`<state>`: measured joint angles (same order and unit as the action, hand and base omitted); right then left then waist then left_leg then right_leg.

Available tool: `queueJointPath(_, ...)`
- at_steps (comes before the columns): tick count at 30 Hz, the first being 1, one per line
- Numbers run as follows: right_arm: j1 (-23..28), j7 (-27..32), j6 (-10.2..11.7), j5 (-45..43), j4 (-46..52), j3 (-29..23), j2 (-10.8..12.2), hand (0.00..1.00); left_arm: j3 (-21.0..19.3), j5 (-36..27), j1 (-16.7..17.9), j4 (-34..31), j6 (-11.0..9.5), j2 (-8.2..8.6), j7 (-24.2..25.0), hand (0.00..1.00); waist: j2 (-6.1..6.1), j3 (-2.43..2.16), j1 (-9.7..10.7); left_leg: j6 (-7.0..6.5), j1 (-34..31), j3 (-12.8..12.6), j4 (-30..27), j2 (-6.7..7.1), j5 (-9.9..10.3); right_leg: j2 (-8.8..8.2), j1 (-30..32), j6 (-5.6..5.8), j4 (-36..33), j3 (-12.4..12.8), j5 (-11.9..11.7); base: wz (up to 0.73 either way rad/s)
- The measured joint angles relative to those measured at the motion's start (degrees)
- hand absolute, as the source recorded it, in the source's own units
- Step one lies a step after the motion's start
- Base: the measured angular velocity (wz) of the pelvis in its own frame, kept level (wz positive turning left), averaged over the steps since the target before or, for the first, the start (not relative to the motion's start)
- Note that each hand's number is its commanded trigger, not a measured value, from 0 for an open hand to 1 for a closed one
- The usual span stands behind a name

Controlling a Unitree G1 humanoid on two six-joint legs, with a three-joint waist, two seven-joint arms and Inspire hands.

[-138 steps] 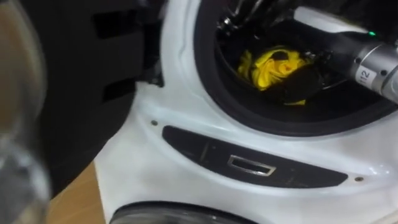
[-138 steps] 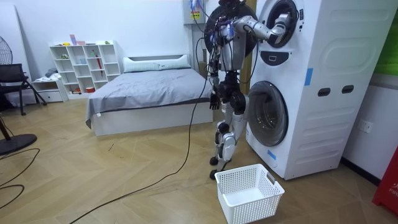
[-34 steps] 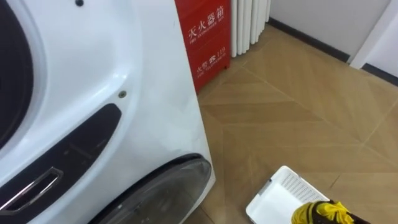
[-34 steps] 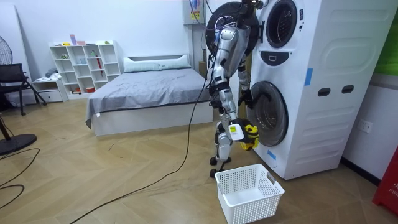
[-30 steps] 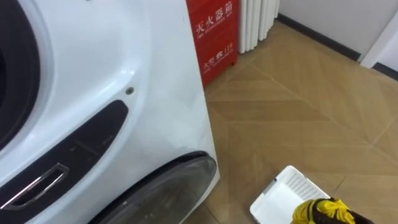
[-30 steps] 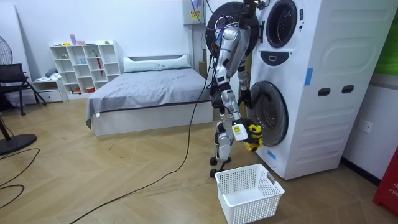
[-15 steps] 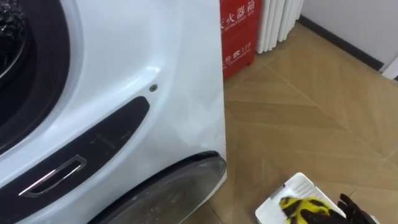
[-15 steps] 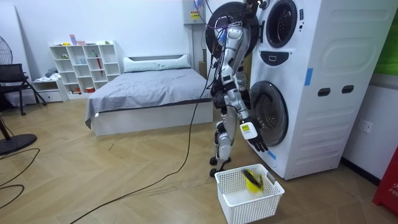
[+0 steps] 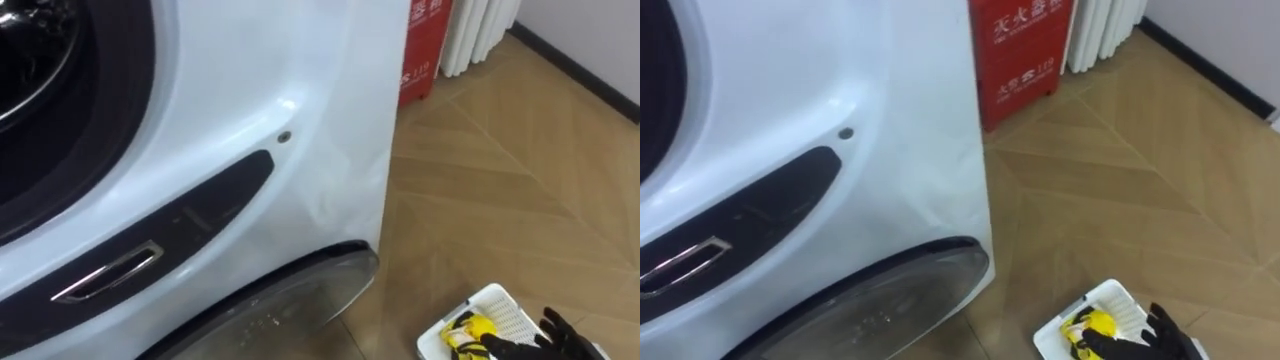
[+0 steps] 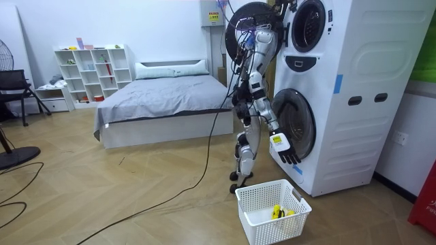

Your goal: Pick clothes from washing machine

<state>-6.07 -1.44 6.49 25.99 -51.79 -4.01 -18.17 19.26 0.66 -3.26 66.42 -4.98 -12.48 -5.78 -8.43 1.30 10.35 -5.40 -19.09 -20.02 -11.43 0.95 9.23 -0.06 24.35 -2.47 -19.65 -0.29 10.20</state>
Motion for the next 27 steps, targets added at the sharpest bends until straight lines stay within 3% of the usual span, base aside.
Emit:
queueJointPath(4, 0.75, -0.01, 0.0, 0.06, -0.02, -0.03, -0.03, 0.0, -0.68, 0.02, 1.52, -0.11, -0.23, 0.02, 0.14, 0.0, 0.07, -0.03, 0.03, 0.04, 1.8, 1.33, 0.22, 0.07, -0.02, -0.36, -2.19, -0.05, 0.2, -2.46, 0.04, 0.13)
queueJointPath(9, 4.78, -1.38, 0.02, -1.41, -0.11, 0.0, 0.0, 0.0, -3.31, 0.03, 4.23, -1.09, -0.32, 0.04, 0.16, 0.0, 0.68, -0.46, -0.23, 0.17, 5.53, 3.55, 0.54, 0.38, -0.09, -0.62, -8.32, -0.36, 3.67, -4.74, 0.26, 0.26)
queueJointPath(12, 7.87, -2.51, -0.37, -1.42, -4.02, 1.58, 0.57, 0.0, -4.65, -0.01, 7.8, -3.33, -0.38, 0.03, -0.45, 0.0, 2.41, -1.3, -1.58, 0.37, 9.17, 5.25, 1.02, 0.61, -0.19, -0.6, -13.54, -0.32, 6.28, -5.98, 0.24, 0.24)
queueJointPath(16, 9.44, -4.48, -1.17, -1.54, -9.28, 2.87, 3.03, 0.0, -7.87, 1.44, 10.23, -3.78, -0.35, 0.68, -1.24, 0.0, 5.42, -1.55, -3.24, 0.43, 12.83, 7.15, 1.61, 0.79, -0.15, -0.61, -18.66, -0.34, 9.19, -8.05, 0.2, 0.26)
queueJointPath(19, 9.22, -5.82, -1.68, -1.31, -13.5, 3.06, 4.42, 0.0, -9.45, 1.1, 10.28, -3.38, -0.28, 1.48, -2.2, 0.0, 6.75, -1.37, -4.46, 0.8, 14.53, 9.64, 1.81, 1.09, 0.06, -0.59, -21.77, -0.27, 10.07, -9.86, 0.23, 0.33)
queueJointPath(21, 8.88, -6.1, -2.26, -1.43, -16.1, 4.37, 5.22, 0.0, -10.41, 1.18, 10.44, -3.04, -0.15, 2.5, -3.29, 0.0, 7.5, -0.95, -4.65, 0.8, 15.84, 10.92, 2.11, 1.43, 0.07, -0.64, -23.67, -0.12, 10.87, -10.63, 0.35, 0.35)
queueJointPath(23, 8.99, -7.34, -3.35, -2.39, -17.58, 5.13, 6.78, 0.0, -12.75, 1.91, 10.69, -2.71, 0.44, 3.7, -3.8, 0.0, 8.62, -1.05, -6.18, 0.81, 16.85, 11.74, 2.12, 1.74, 0.08, -0.77, -25.13, 0.05, 11.08, -11.09, 0.76, 0.22)
queueJointPath(27, 9.53, -8.86, -4.74, -2.81, -19.23, 5.17, 8.32, 0.0, -16.94, 2.39, 11.79, -2.74, 0.78, 4.32, -3.84, 0.0, 9.58, -0.91, -7.38, 0.94, 17.67, 14.22, 2.15, 2.23, 0.17, -0.92, -27.15, 0.11, 11.98, -12.88, 0.9, 0.3)
